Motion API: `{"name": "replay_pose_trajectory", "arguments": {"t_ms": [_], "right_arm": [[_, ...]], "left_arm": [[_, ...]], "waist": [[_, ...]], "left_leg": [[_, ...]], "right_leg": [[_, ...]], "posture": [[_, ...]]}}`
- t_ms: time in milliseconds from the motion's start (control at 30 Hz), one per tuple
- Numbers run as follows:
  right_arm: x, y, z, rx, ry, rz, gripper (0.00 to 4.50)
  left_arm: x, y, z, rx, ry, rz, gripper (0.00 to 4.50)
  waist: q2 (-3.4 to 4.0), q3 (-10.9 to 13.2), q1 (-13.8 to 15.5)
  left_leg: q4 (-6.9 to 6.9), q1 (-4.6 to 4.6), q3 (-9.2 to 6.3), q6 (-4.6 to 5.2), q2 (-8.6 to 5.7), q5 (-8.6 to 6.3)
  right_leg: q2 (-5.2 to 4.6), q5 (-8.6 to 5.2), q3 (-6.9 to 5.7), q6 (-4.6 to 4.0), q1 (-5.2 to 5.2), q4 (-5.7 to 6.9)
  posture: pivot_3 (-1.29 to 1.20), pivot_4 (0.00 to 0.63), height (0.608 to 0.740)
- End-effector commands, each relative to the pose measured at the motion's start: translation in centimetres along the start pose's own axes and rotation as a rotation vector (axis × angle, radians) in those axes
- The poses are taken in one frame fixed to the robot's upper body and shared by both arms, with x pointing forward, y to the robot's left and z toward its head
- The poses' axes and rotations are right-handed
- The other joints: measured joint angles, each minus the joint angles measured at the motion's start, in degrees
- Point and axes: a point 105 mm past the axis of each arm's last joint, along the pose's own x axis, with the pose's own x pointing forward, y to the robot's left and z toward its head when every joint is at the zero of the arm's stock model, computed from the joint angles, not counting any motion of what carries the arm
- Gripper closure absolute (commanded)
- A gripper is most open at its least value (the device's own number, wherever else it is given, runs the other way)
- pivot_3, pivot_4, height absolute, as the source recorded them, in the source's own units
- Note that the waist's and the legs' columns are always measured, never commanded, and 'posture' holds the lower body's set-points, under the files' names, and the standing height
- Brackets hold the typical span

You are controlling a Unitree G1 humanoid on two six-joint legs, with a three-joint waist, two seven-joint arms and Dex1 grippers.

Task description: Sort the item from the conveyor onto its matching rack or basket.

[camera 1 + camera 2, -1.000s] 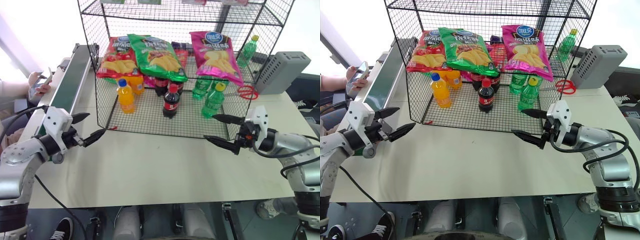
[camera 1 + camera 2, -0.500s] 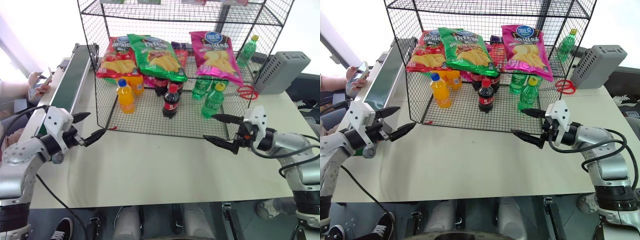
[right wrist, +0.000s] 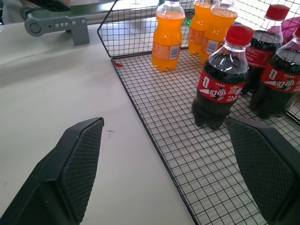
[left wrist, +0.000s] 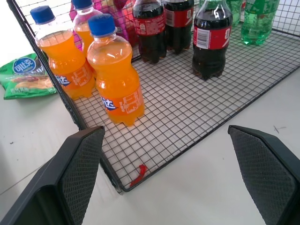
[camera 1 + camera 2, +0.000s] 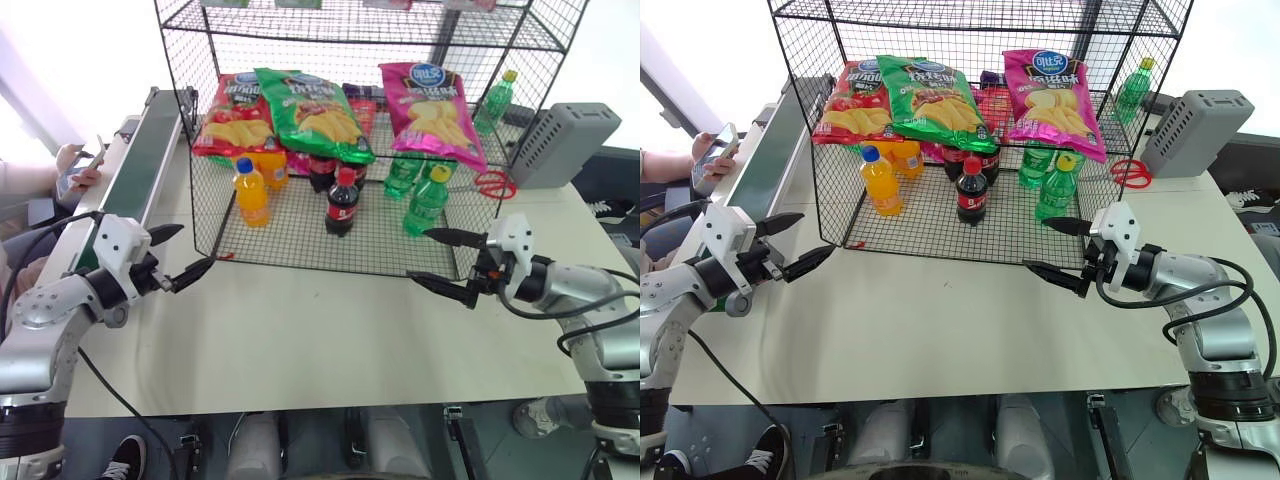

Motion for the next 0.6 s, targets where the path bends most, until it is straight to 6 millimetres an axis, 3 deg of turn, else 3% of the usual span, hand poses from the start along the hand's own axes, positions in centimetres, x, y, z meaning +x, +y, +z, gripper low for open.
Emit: {"name": "replay_pose_trajectory", "arguments": {"t_ms": [33,600], "right_arm": [[-0.27,0.06,0.80,-0.037,-0.016,0.001,0.17],[-0.86,0.49,0.55,-0.031,-0.001,0.000,0.17]], "left_arm": [[-0.13,0.14,0.96,0.043,-0.029,0.004,0.00],[-0.16,-0.47,0.43,0.038,0.004,-0.026,0.00]], "waist": [[0.00,0.00,0.01],[0.00,0.00,-0.02]], "left_leg": [[0.00,0.00,0.00,0.00,0.00,0.00],[0.00,0.01,0.01,0.00,0.00,0.00]], "right_leg": [[0.00,0.00,0.00,0.00,0.00,0.00],[0.00,0.00,0.00,0.00,0.00,0.01]], "posture": [[0.00,0.150,0.740],[0.00,0.150,0.740]]}}
